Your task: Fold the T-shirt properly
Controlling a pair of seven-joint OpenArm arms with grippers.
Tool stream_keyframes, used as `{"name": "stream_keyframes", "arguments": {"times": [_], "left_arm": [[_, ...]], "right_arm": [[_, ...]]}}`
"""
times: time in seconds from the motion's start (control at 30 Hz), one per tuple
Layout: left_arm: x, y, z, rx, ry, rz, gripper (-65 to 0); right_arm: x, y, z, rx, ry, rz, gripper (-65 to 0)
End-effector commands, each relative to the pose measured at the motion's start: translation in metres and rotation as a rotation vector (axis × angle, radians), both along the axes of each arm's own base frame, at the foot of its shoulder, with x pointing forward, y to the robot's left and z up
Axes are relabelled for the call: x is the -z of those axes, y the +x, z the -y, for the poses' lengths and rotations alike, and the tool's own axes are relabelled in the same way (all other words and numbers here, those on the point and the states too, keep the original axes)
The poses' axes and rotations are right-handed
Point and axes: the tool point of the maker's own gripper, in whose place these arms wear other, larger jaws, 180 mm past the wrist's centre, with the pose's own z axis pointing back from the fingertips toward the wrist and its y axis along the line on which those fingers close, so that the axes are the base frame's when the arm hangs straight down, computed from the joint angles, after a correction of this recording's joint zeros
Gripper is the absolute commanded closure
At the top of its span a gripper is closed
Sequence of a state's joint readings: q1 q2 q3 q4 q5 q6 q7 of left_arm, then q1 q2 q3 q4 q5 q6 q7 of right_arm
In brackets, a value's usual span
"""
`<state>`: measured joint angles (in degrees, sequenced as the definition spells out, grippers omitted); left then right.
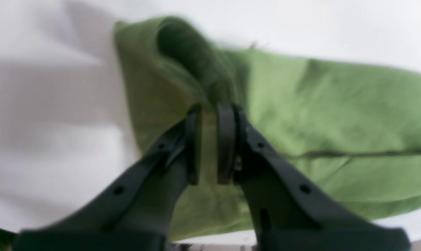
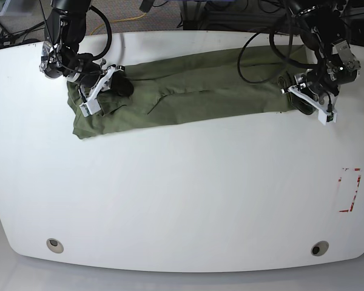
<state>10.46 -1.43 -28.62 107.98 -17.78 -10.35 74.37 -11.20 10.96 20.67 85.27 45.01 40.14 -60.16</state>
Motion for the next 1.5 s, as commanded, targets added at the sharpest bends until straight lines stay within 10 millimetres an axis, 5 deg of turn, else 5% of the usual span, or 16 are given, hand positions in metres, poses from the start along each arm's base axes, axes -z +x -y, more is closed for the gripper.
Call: {"name": "stream_keyframes", "arguments": {"times": [0.0,0.1,0.4,0.8,1.47], "left_arm": [[-0.007,0.006,0.001,0.043,0.016,0.028,-6.1],[-0.008,0.005,0.001,0.066,0.027,0.028,-7.8],[-0.007,-0.001,-0.010,0.019,0.034,0.023,-36.8],[-0.031,0.032,-0.028,-0.103,0.023,0.110,-37.1],[0.000,0.055,-0.028,-0.211,-0.090,0.056,-37.1]], "right_arm": [[0.004,-0.003,0.008,-0.016,-0.048,-0.020,-3.5],[0.004,-0.003,0.007,-0.016,-0.046,-0.020,-3.5],[0.004,-0.003,0.006,-0.016,-0.045,-0.020,-3.5],[0.004,-0.003,0.006,-0.016,-0.045,-0.020,-3.5],[0.004,-0.003,0.006,-0.015,-0.043,-0.021,-3.5]]}}
